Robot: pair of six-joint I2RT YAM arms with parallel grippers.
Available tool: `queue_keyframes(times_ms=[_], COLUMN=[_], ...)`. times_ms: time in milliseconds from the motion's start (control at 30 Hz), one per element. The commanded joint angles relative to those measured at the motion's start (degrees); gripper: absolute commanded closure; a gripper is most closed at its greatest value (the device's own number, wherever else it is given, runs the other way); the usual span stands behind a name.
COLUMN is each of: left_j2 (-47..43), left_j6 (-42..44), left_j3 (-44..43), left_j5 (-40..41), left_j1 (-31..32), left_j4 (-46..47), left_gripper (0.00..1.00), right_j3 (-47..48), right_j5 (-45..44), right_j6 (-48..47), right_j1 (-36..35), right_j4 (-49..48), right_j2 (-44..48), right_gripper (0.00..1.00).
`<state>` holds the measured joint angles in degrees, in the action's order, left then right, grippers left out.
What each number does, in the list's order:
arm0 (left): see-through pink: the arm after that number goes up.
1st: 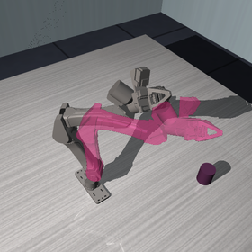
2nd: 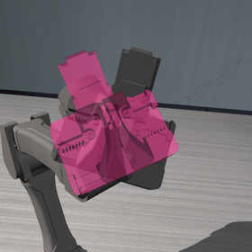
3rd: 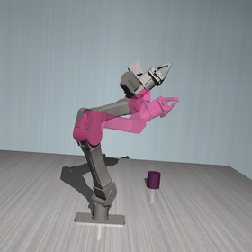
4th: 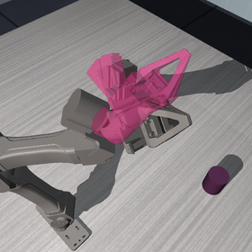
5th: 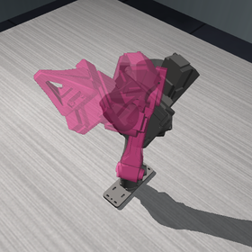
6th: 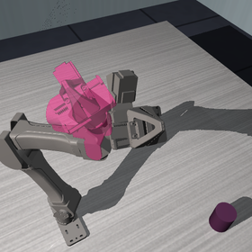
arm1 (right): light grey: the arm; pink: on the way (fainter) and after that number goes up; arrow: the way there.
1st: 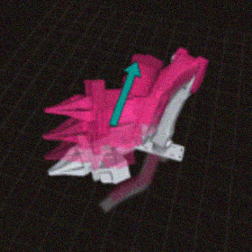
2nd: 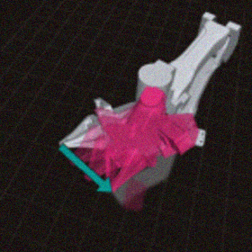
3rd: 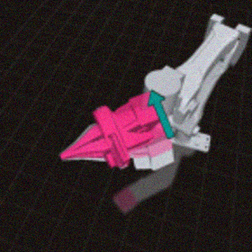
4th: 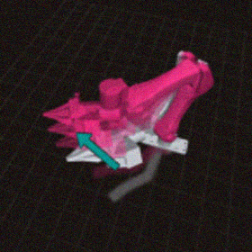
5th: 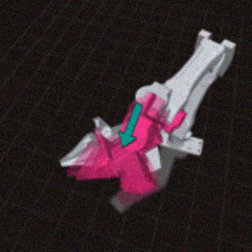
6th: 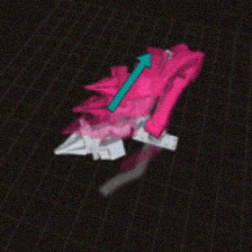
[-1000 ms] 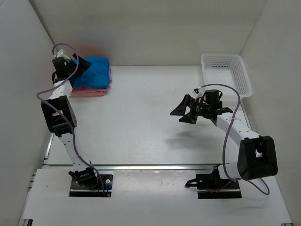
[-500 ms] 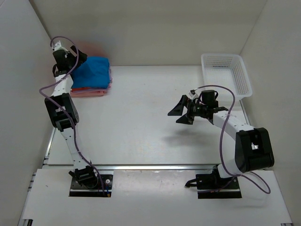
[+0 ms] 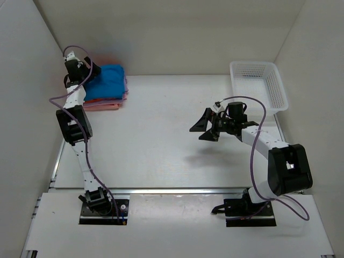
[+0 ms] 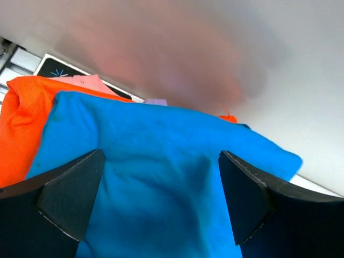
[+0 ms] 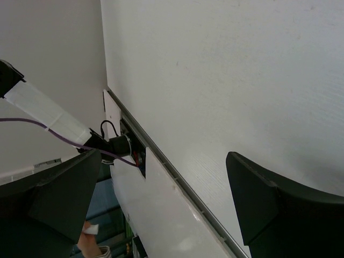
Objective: Fold and stack the t-shirts
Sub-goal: Put the neatly folded tshirt into the corner of the board with the left arm
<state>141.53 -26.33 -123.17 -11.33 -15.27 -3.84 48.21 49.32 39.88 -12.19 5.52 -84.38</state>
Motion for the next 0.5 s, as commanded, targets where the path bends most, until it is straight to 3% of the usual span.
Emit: queue_keyframes(times_ms=[0, 267, 367, 467], left_j2=[-8.8, -38.0, -49.4, -62.1], left_j6=[1.5, 0.2, -2.0, -0.8], left_j3=[0.3, 30.6, 51.3, 65.3], left_j5=[-1.4, -6.9, -12.7, -13.9], left_j1=[0.4, 3.0, 4.3, 6.1], left_j4=[-0.4, 7.3, 10.5, 10.0], left_gripper=[0.01, 0.01, 0.02, 0.01], right_j3=[-2.5, -8.2, -9.1, -9.5], right_j5=[0.2, -2.3, -3.4, -3.3], right_j6=[0.4, -2.8, -3.7, -4.5], right_j1=[-1.9, 0.4, 0.6, 0.6], right_j4=[-2.3, 0.4, 2.4, 4.5], right_j2=[2.1, 9.9, 14.0, 17.0], right_gripper=[0.01, 0.01, 0.01, 0.01])
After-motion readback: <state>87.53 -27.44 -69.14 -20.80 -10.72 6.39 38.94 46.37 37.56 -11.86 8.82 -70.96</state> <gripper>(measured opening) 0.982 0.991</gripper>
